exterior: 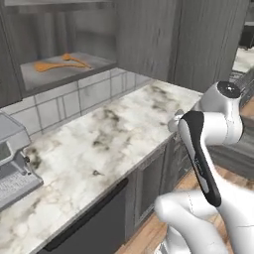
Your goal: Organize the utensils by type. Pick up the wooden spoons from the counter and place them in the open cabinet. Then pick up the metallic utensils from the counter and place them in the open drawer.
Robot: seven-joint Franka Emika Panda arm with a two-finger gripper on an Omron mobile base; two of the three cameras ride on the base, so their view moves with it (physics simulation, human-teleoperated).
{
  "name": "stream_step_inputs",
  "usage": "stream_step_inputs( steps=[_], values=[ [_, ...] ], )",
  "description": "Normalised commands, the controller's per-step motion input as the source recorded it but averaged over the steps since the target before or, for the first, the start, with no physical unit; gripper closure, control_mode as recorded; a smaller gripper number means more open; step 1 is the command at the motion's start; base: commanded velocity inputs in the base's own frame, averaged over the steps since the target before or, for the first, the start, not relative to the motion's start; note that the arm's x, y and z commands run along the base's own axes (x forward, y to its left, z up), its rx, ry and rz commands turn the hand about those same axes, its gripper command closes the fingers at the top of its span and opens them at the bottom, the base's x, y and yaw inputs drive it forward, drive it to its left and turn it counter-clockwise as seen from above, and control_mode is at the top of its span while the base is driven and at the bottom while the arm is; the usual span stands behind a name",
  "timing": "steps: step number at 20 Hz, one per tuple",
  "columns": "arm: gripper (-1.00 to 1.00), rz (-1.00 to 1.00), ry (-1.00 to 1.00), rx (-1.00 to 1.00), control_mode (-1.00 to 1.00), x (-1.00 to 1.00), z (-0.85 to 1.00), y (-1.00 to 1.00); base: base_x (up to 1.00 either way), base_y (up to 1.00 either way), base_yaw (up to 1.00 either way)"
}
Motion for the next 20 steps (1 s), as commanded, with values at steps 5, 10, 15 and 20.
stream_step_inputs(
  steps=[5, 10, 15, 20],
  values=[
    [1.0, 0.0, 0.0, 0.0, 1.0, 0.0, 0.0, 0.0, -0.07, -0.58, -0.75],
    [1.0, 0.0, 0.0, 0.0, 1.0, 0.0, 0.0, 0.0, -0.03, -0.54, -0.71],
    [1.0, 0.0, 0.0, 0.0, 1.0, 0.0, 0.0, 0.0, 0.2, -0.12, -0.52],
    [1.0, 0.0, 0.0, 0.0, 1.0, 0.0, 0.0, 0.0, 0.48, 0.09, -0.22]
  ],
)
